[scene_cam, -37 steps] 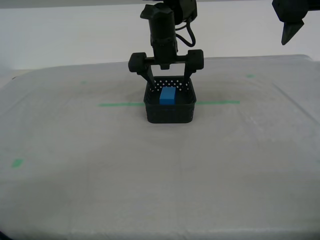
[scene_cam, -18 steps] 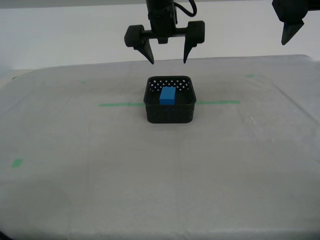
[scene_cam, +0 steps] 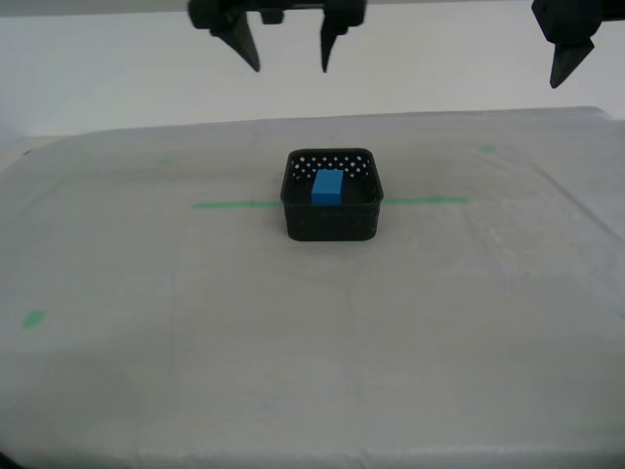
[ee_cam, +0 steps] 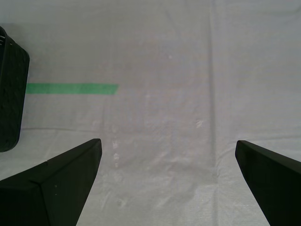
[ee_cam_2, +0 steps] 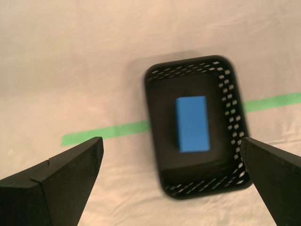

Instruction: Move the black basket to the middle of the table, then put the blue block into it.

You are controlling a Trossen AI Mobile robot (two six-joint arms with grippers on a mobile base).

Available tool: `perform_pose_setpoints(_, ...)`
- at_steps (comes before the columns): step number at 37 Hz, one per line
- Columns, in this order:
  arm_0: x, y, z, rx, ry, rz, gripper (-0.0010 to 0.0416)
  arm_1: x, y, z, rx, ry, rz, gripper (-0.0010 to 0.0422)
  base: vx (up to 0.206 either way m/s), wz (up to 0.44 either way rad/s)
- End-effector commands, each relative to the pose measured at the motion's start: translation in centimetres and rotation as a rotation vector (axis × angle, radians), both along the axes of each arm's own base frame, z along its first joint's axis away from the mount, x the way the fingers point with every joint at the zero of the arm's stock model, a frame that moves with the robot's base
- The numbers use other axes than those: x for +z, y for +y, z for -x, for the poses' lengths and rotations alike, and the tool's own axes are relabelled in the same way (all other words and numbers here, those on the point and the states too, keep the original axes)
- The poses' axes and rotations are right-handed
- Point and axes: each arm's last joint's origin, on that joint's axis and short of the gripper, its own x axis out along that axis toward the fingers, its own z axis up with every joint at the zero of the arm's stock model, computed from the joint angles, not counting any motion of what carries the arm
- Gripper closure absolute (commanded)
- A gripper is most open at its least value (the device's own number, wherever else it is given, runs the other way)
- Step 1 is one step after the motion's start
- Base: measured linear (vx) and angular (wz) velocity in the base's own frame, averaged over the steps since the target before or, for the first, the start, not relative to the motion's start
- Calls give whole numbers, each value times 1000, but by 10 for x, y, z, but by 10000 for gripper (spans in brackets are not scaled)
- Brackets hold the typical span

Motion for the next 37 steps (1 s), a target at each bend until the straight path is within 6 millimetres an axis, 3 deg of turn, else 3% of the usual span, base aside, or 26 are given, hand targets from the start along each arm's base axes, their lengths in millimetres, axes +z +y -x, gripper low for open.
perform_pose_setpoints(1,0,0,0,-2,-2,2,7,0,26,11,46,-17,9,12,0,0)
perform_pose_setpoints(10,0,0,0,-1,-2,2,7,-18,95,32,147,-7,46,12,0,0)
perform_pose_setpoints(18,0,0,0,-2,-2,2,7,-40,137,34,178,31,28,12,0,0)
perform_pose_setpoints(23,0,0,0,-1,-2,2,7,-43,147,32,184,38,9,12,0,0)
perform_pose_setpoints(37,0,0,0,-2,-2,2,7,-42,148,30,190,23,11,12,0,0)
